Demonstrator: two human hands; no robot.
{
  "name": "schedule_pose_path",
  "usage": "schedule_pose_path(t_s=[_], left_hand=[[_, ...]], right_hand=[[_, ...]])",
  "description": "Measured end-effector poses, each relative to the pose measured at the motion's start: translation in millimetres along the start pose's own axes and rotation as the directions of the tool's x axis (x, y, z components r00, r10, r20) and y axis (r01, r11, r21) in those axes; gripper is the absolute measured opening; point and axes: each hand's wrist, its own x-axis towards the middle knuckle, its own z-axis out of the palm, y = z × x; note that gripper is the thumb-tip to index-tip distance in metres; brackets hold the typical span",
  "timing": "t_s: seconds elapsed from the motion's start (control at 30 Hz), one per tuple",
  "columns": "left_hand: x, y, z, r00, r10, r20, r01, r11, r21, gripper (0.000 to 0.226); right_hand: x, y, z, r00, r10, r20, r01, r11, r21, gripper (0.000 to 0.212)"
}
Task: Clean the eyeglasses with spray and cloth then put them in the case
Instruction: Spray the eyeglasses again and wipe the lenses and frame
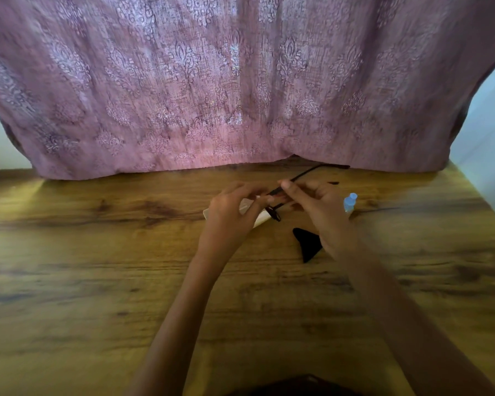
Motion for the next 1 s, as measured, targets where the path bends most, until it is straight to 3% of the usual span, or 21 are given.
schedule_pose_path(t_s=[0.1,0.27,0.37,0.53,0.6,0.67,0.7,0.8,0.9,1.0], left_hand=[[2,2,1,0.999,0.033,0.039,-0.039,0.987,0.159,0.021],[2,-1,6,0.994,-0.087,0.064,0.062,0.946,0.318,0.016],[3,-2,11,0.996,-0.091,0.025,0.079,0.946,0.316,0.014],[6,-13,23,0.991,-0.099,-0.090,0.120,0.957,0.265,0.014],[7,-21,28,0.980,-0.136,-0.143,0.166,0.960,0.227,0.015],[8,-29,31,0.966,-0.174,-0.188,0.208,0.962,0.178,0.017],[7,-33,33,0.958,-0.197,-0.207,0.230,0.961,0.152,0.017],[6,-45,34,0.933,-0.268,-0.240,0.292,0.954,0.072,0.018],[4,-50,33,0.913,-0.324,-0.249,0.319,0.946,-0.058,0.016],[3,-49,32,0.882,-0.394,-0.258,0.350,0.915,-0.201,0.014]], right_hand=[[-3,1,7,0.992,-0.125,0.021,0.126,0.980,-0.153,0.011],[-1,2,12,0.967,-0.248,0.057,0.254,0.927,-0.278,0.007],[2,5,13,0.969,-0.240,0.061,0.247,0.927,-0.283,0.009],[3,17,8,0.974,-0.196,0.111,0.212,0.966,-0.150,0.013],[2,27,0,0.974,-0.168,0.151,0.197,0.959,-0.202,0.013],[0,39,-11,0.969,-0.208,0.132,0.245,0.878,-0.412,0.016],[-1,46,-17,0.952,-0.293,0.092,0.293,0.779,-0.554,0.017],[-2,67,-42,0.792,-0.610,-0.035,0.318,0.461,-0.829,0.016],[3,87,-68,0.705,-0.681,-0.197,0.170,0.432,-0.885,0.021],[12,102,-86,0.727,-0.641,-0.246,0.097,0.450,-0.888,0.038]])
